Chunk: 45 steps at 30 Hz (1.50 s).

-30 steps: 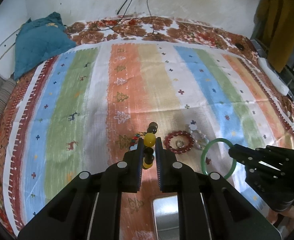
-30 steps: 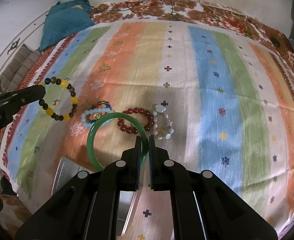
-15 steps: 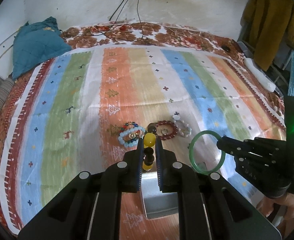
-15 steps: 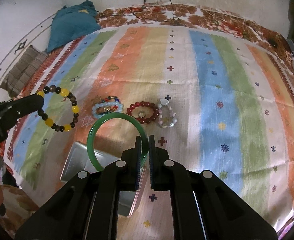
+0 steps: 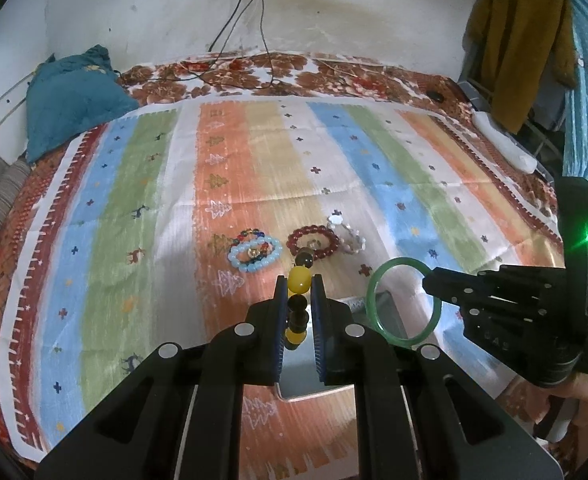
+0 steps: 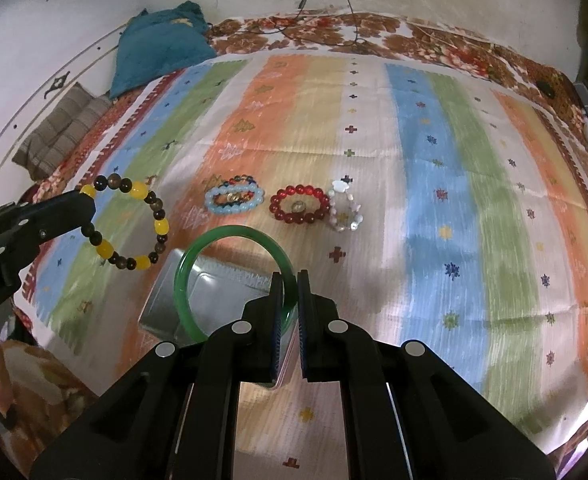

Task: Organize jewelry
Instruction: 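Lift both held bracelets and carry them over the silver tin, then open left gripper to drop beaded bracelet in tin while right gripper releases bangle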

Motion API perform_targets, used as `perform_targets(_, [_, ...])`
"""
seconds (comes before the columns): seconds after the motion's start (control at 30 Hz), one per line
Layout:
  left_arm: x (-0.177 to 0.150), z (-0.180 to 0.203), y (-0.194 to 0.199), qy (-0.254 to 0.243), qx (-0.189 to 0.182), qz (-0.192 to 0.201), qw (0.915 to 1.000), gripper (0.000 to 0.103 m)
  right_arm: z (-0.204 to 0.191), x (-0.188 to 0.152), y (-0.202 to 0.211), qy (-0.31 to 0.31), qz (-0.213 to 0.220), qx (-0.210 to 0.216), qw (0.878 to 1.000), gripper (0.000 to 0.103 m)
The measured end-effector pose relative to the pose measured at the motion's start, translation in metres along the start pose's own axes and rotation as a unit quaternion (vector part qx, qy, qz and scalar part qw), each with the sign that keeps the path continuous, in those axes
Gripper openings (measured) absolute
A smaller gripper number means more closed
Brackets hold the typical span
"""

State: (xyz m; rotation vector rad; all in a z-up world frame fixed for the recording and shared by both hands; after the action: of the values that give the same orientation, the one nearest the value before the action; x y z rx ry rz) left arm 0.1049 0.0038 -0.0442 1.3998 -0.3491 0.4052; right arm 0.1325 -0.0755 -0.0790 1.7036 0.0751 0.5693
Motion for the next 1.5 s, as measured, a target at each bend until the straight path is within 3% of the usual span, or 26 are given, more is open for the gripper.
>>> perform_targets(0.43, [-0.022,0.008,0.009,-0.005,-0.013,0.005,0.9999,0.011,-0.008,-0.015,0.001,0.009,-0.005,0.001,1.0,0.008])
perform_targets(0.57, [-0.025,0.01,0.001,-0.007,-0.013,-0.015,0.9998,0.012,-0.012,-0.017,-0.006,0.015,-0.025,0.006,1.0,0.008])
perform_targets(0.67, [-0.024,0.001,-0.004,0.008,0.004,-0.026,0.9996,0.012,-0.006,-0.015,-0.007,0.006,-0.026,0.001,1.0,0.015])
perform_targets(0.73, [-0.023,-0.005,-0.005,0.018,0.009,-0.027,0.9994,0.013,-0.001,-0.015,-0.008,-0.003,-0.027,-0.001,1.0,0.033])
perform_targets(0.87, [-0.022,-0.012,-0.006,0.027,0.022,-0.03,0.9989,0.014,0.008,-0.012,-0.009,-0.022,-0.028,-0.003,0.999,0.034])
perform_targets(0.93, [-0.02,-0.016,-0.008,0.031,0.029,-0.033,0.9986,0.021,0.013,-0.01,-0.009,-0.032,-0.026,-0.005,0.999,0.038])
perform_targets(1.13, [-0.01,-0.031,-0.02,0.047,0.057,-0.048,0.9961,0.027,0.026,0.0,-0.01,-0.054,-0.022,-0.016,0.998,0.048])
perform_targets(1.5, [0.006,-0.047,-0.039,0.063,0.085,-0.074,0.9917,0.033,0.027,0.023,-0.02,-0.046,-0.02,-0.03,0.998,0.065])
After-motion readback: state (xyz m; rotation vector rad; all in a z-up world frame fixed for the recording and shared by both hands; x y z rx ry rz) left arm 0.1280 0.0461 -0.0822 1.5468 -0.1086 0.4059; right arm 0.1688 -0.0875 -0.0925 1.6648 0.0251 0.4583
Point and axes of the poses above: each gripper's, at about its wrist camera, not at the fingertips, and y roughly against the way its jaws point, z to its right, x to its top, the point moved 4 cm from there along -y, roughly the way its jaws point, and after that the axes turned 11 degrees about -z, right-handed, at the moved point
